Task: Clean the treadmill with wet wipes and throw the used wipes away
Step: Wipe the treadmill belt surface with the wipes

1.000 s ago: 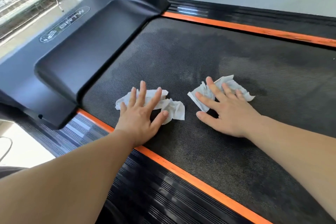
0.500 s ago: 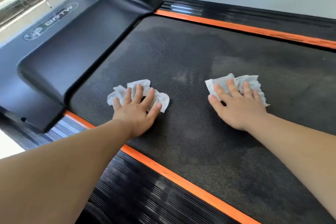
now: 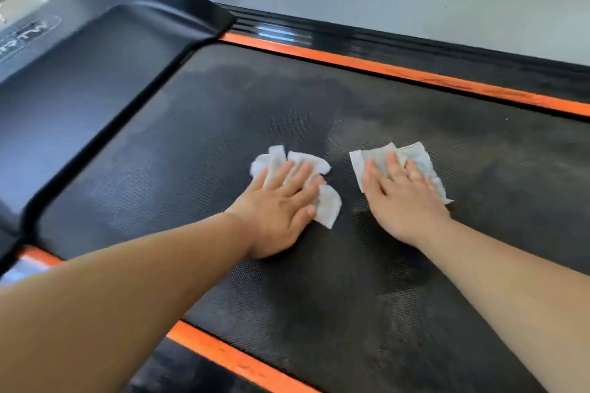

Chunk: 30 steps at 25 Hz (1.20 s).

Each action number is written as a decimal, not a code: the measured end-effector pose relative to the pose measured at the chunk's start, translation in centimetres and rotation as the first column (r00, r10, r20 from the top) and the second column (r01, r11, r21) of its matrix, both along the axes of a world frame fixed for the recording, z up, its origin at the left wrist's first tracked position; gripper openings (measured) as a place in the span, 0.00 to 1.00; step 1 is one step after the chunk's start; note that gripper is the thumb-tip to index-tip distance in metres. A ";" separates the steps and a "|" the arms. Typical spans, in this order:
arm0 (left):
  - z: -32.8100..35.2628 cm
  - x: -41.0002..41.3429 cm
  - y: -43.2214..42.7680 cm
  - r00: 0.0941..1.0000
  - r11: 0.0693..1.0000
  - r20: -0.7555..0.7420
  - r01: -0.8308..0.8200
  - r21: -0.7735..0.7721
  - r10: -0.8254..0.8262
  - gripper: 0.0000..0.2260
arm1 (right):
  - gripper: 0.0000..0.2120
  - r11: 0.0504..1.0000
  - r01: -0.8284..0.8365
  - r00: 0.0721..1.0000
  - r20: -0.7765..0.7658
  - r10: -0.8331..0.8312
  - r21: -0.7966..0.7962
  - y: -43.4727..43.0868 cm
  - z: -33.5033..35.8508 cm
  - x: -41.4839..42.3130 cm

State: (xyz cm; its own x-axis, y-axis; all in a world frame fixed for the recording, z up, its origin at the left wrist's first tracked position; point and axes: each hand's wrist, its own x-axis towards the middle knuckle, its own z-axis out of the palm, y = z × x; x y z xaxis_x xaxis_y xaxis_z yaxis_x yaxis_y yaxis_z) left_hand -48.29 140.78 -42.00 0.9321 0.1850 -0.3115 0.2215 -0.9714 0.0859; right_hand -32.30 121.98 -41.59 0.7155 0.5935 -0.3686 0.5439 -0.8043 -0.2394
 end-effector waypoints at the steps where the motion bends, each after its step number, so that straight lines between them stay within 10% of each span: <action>1: 0.1 1.3 0.7 0.999 0.999 0.021 0.047 -0.019 -0.047 0.28 | 0.29 0.997 -0.062 0.998 -0.006 0.062 0.036 0.2 0.1 0.3; 6: -0.3 7.7 4.8 0.955 0.955 0.006 -0.297 -0.012 0.297 0.26 | 0.28 0.955 -0.289 0.957 -0.010 0.290 0.075 2.3 -0.5 4.0; 10: -1.1 9.2 5.9 0.992 0.999 0.123 0.032 -0.004 -0.032 0.26 | 0.29 0.993 -0.113 0.993 0.023 0.112 0.024 7.7 -0.8 9.0; 18: 2.1 8.2 9.1 0.960 0.982 0.250 -0.082 -0.169 0.123 0.24 | 0.28 0.994 -0.098 0.994 0.057 0.096 0.038 9.7 -0.8 9.2; 22: 3.1 6.9 10.1 0.977 0.968 0.195 0.029 0.249 -0.080 0.30 | 0.28 0.994 -0.104 0.994 0.019 0.104 0.028 9.5 0.4 8.5; 30: 0.5 7.3 10.8 0.964 0.964 0.036 0.262 0.054 -0.264 0.29 | 0.31 0.930 -0.350 0.937 0.014 0.350 0.114 7.2 0.4 2.5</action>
